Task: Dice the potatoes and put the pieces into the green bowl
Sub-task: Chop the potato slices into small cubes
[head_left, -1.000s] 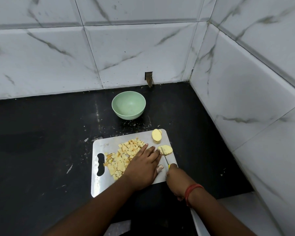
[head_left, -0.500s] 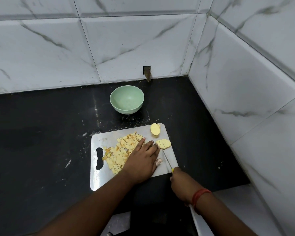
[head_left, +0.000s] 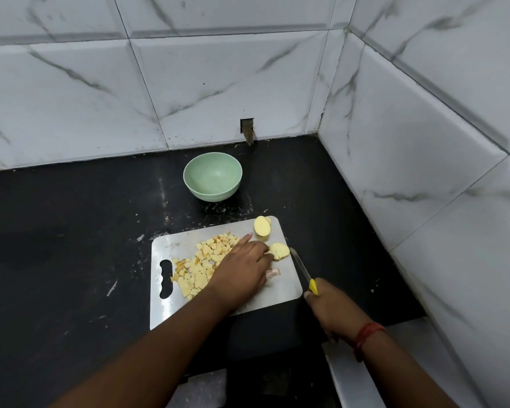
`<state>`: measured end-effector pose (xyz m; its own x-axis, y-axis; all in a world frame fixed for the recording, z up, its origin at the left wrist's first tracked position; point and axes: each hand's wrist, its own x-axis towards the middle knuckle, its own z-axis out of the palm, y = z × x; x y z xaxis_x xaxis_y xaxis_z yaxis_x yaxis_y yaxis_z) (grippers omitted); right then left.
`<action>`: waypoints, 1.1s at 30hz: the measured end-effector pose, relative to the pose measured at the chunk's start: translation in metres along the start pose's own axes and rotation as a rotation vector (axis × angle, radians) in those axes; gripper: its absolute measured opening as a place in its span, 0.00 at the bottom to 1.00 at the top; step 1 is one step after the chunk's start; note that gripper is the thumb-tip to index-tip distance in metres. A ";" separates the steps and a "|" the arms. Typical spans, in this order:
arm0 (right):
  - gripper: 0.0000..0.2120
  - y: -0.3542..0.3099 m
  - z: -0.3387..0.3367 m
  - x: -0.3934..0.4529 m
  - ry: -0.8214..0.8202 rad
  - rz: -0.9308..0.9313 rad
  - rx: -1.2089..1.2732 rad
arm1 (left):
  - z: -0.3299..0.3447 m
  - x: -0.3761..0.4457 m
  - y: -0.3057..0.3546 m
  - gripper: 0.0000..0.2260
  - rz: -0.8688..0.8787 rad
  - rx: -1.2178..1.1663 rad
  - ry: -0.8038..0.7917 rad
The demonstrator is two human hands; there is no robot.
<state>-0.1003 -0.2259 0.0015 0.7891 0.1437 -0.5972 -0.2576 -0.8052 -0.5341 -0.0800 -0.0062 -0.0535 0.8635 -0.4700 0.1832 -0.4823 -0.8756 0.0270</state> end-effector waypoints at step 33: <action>0.09 -0.010 -0.022 0.021 -0.015 -0.038 0.159 | -0.022 0.053 -0.025 0.24 -0.262 -0.044 -0.407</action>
<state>-0.0692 -0.2278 0.0078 0.7917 0.1819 -0.5831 -0.3135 -0.6984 -0.6434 -0.0252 -0.0068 -0.0232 0.9400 -0.2479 -0.2343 -0.2396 -0.9688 0.0637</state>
